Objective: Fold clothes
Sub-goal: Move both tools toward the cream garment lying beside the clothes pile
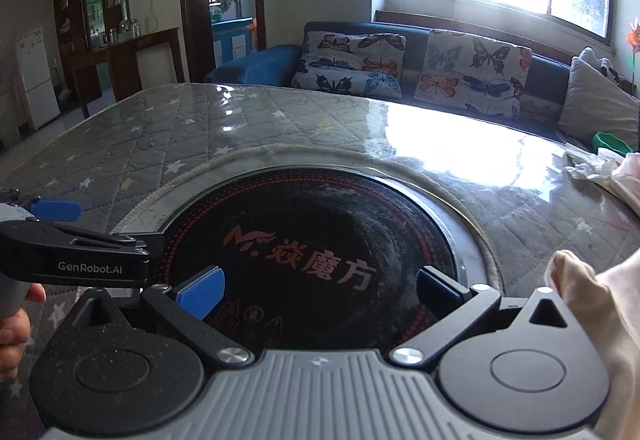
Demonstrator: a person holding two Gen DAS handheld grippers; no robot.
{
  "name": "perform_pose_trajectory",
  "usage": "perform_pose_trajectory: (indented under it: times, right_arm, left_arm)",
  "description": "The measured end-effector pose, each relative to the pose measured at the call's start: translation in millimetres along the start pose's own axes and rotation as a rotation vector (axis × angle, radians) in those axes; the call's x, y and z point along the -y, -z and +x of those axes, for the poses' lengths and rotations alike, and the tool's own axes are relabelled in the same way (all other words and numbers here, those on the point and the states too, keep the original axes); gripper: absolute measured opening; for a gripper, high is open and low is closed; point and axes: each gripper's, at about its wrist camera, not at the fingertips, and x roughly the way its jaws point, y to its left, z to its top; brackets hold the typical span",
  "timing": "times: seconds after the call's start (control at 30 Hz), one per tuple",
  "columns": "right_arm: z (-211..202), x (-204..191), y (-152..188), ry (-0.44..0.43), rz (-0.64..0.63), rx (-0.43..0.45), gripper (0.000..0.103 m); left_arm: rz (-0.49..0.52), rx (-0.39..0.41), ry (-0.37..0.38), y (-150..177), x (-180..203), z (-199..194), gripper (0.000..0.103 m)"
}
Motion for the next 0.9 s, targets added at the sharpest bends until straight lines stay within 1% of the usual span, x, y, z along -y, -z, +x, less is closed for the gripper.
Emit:
perform_pose_trajectory:
  times: [0.13, 0.17, 0.33, 0.47, 0.63, 0.8, 0.9]
  right_arm:
    - [-21.3, 3.3, 5.3, 0.003, 0.015, 0.025, 0.103]
    - [-31.4, 4.8, 6.5, 0.007, 0.015, 0.036, 0.103]
    - [-56.7, 6.0, 13.8, 0.022, 0.022, 0.065, 0.103]
    - [-74.6, 6.8, 20.1, 0.041, 0.021, 0.084, 0.103]
    - [-94.9, 12.0, 30.0, 0.061, 0.032, 0.095, 0.103]
    - [-116.3, 17.5, 41.4, 0.075, 0.024, 0.103, 0.103]
    - [-130.6, 23.3, 48.6, 0.081, 0.035, 0.112, 0.103]
  left_arm:
    - [-0.016, 0.018, 0.061, 3.7, 0.3, -17.8, 0.103]
    - [-0.023, 0.014, 0.082, 3.6, 0.0, -21.2, 0.103]
    - [-0.058, -0.015, 0.169, 4.5, 3.4, -35.3, 0.103]
    - [-0.040, -0.013, 0.196, 5.9, 12.4, -45.0, 0.103]
    - [-0.024, -0.044, 0.242, 10.2, 22.4, -55.6, 0.103]
    - [-0.008, -0.060, 0.297, 16.2, 32.0, -64.1, 0.103]
    - [0.007, -0.065, 0.315, 20.2, 39.7, -69.8, 0.103]
